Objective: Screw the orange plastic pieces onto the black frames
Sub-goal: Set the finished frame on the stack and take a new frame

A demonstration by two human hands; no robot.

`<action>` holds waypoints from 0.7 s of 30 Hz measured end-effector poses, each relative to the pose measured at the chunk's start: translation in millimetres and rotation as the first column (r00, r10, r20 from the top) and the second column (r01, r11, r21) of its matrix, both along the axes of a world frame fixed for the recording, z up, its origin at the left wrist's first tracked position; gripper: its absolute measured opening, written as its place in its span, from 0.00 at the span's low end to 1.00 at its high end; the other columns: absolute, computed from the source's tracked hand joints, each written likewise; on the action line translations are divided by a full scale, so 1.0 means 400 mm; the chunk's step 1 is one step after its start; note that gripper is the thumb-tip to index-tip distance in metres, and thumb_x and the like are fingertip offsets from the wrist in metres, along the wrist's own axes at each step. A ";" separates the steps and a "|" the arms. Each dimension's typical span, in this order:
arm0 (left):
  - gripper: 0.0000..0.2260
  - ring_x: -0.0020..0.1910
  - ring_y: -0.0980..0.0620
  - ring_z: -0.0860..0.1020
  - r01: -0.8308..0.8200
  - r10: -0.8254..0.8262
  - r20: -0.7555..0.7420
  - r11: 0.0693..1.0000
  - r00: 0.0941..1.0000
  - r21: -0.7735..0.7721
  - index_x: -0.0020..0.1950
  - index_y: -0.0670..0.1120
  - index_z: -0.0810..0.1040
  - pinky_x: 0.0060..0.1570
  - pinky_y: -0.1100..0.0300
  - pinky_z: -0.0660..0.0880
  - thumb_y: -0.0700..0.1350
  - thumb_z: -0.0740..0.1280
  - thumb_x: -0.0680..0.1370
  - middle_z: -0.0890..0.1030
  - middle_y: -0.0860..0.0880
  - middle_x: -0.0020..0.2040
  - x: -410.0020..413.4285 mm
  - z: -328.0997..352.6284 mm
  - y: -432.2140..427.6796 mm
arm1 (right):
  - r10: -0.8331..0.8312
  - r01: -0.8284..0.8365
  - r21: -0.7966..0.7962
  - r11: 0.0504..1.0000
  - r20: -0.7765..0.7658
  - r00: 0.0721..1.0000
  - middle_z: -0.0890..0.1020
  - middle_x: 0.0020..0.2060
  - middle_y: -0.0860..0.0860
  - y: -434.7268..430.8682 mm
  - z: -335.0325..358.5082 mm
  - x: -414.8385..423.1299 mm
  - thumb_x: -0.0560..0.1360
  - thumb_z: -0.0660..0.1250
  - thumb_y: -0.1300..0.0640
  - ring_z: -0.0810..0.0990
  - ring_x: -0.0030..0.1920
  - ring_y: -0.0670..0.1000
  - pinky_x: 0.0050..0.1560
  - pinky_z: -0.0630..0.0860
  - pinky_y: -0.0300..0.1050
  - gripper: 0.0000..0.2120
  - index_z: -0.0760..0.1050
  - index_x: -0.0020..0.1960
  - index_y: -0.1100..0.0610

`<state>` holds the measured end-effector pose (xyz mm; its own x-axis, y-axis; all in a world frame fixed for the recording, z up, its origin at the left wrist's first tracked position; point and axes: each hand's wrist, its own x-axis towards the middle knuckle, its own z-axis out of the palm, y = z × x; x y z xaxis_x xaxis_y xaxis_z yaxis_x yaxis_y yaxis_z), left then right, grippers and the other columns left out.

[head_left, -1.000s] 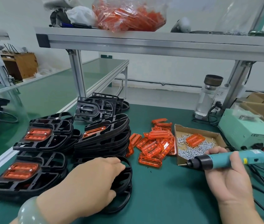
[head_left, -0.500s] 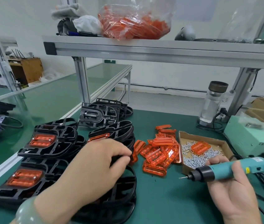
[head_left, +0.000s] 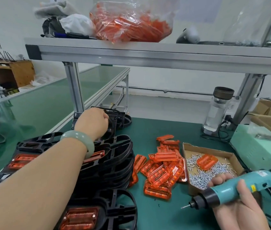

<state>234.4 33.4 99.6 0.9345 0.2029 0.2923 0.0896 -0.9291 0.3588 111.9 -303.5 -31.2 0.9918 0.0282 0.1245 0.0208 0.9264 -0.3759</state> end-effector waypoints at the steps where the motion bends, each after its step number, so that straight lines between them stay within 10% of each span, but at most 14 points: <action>1: 0.11 0.32 0.51 0.75 -0.024 0.025 -0.026 1.000 0.999 0.010 0.53 0.51 0.81 0.37 0.60 0.74 0.42 0.61 0.77 0.81 0.50 0.41 0.025 -0.010 0.012 | -0.039 0.038 -0.020 0.999 -0.007 0.999 0.65 0.70 0.67 -0.002 -0.007 0.004 0.84 0.37 0.52 0.62 0.72 0.62 0.74 0.41 0.49 0.28 0.55 0.74 0.71; 3: 0.14 0.39 0.48 0.76 -0.037 0.044 -0.091 0.996 0.995 0.078 0.60 0.50 0.78 0.44 0.57 0.77 0.41 0.60 0.77 0.82 0.47 0.52 0.067 -0.027 0.029 | -0.086 0.083 -0.037 0.996 -0.087 0.992 0.67 0.68 0.67 0.004 0.001 -0.001 0.85 0.42 0.53 0.64 0.71 0.64 0.75 0.44 0.52 0.26 0.57 0.73 0.71; 5: 0.17 0.48 0.45 0.78 -0.023 0.050 -0.167 0.987 0.985 0.160 0.65 0.49 0.74 0.48 0.54 0.77 0.39 0.61 0.77 0.79 0.45 0.58 0.099 -0.043 0.039 | -0.147 0.141 -0.052 0.989 -0.147 0.978 0.77 0.57 0.67 0.015 0.029 0.020 0.78 0.67 0.53 0.77 0.58 0.66 0.69 0.62 0.64 0.21 0.74 0.64 0.68; 7: 0.21 0.60 0.43 0.74 -0.003 0.055 -0.203 0.969 0.978 0.245 0.69 0.48 0.70 0.56 0.51 0.75 0.38 0.61 0.76 0.75 0.44 0.64 0.127 -0.062 0.048 | -0.252 0.237 -0.133 0.962 -0.106 0.962 0.81 0.39 0.56 0.024 0.030 0.040 0.52 0.82 0.53 0.83 0.35 0.55 0.42 0.82 0.52 0.21 0.84 0.42 0.59; 12: 0.30 0.70 0.42 0.59 0.003 0.094 -0.221 0.915 0.971 0.404 0.75 0.48 0.58 0.67 0.46 0.63 0.35 0.59 0.73 0.66 0.45 0.70 0.148 -0.091 0.070 | -0.379 0.358 -0.135 0.924 -0.195 0.905 0.79 0.32 0.52 0.041 0.036 0.038 0.64 0.70 0.52 0.80 0.28 0.50 0.34 0.80 0.41 0.12 0.76 0.44 0.57; 18: 0.19 0.60 0.40 0.66 -0.054 0.149 -0.116 0.813 0.982 0.580 0.66 0.47 0.70 0.63 0.49 0.64 0.39 0.61 0.74 0.70 0.42 0.61 0.131 -0.076 0.082 | -0.322 0.311 -0.084 0.947 -0.219 0.921 0.79 0.34 0.52 0.023 0.033 0.037 0.77 0.59 0.51 0.81 0.30 0.49 0.37 0.81 0.42 0.11 0.72 0.50 0.58; 21: 0.16 0.58 0.40 0.70 -0.073 0.144 -0.091 0.839 0.985 0.539 0.62 0.45 0.73 0.59 0.49 0.67 0.36 0.59 0.75 0.71 0.42 0.59 0.111 -0.062 0.092 | -0.187 0.173 -0.081 0.982 -0.241 0.952 0.80 0.51 0.66 0.024 0.024 0.025 0.79 0.60 0.58 0.81 0.52 0.64 0.64 0.70 0.62 0.18 0.73 0.62 0.69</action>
<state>278.7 70.0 74.9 0.9511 0.1515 0.2690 0.2112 -0.9548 -0.2090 122.1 -293.7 -21.8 0.9807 -0.1536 -0.1211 0.0851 0.8924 -0.4432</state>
